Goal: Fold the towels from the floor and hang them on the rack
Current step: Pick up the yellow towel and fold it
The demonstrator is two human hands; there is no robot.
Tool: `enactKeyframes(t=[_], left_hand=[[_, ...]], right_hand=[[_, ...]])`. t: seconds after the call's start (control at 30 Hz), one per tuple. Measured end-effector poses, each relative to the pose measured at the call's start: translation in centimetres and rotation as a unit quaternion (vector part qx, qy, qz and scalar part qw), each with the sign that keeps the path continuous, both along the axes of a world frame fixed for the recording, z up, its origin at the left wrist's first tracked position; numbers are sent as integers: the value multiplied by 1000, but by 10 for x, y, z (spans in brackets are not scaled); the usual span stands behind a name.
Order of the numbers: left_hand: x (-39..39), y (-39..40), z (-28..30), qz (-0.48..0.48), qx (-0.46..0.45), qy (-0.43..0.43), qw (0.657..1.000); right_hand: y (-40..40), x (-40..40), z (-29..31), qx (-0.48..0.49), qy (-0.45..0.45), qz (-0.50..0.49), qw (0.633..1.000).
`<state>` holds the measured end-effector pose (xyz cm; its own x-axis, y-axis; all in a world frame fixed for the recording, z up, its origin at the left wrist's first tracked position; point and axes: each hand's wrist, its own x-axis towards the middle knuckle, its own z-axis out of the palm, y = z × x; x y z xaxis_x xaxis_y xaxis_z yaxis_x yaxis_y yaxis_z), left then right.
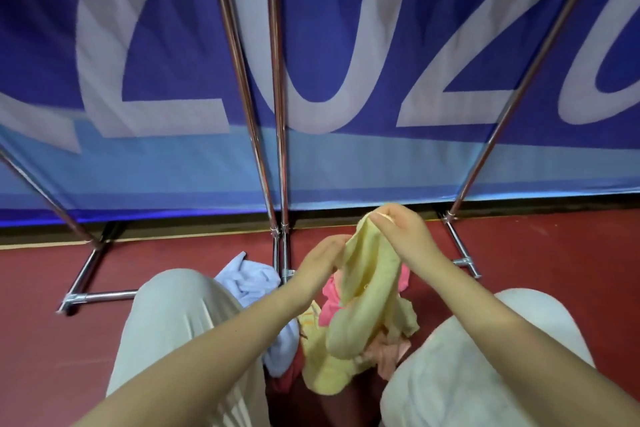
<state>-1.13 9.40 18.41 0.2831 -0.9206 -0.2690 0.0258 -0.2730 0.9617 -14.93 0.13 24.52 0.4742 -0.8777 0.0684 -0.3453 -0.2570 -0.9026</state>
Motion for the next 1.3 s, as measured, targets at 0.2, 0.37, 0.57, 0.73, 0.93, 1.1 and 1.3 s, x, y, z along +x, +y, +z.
enactKeyframes(t=[0.2, 0.37, 0.57, 0.73, 0.93, 1.1, 1.3], left_hand=[[-13, 21, 20, 52, -113, 7, 992], [-10, 36, 18, 59, -139, -23, 988], [-3, 52, 15, 97, -123, -83, 984], [9, 60, 16, 129, -110, -110, 979], [16, 62, 22, 205, -113, -137, 962], [4, 60, 37, 244, -92, 59, 964], [11, 53, 56, 259, -117, 243, 927]], right_hand=[[24, 16, 19, 43, -83, -12, 996], [36, 25, 15, 87, -97, -8, 991], [49, 23, 7, 150, -104, -9, 983], [55, 13, 2, 151, -95, -18, 984], [73, 0, -13, 31, 3, 59, 998], [89, -7, -26, -49, 106, 126, 985], [100, -14, -47, -93, 191, 154, 965]])
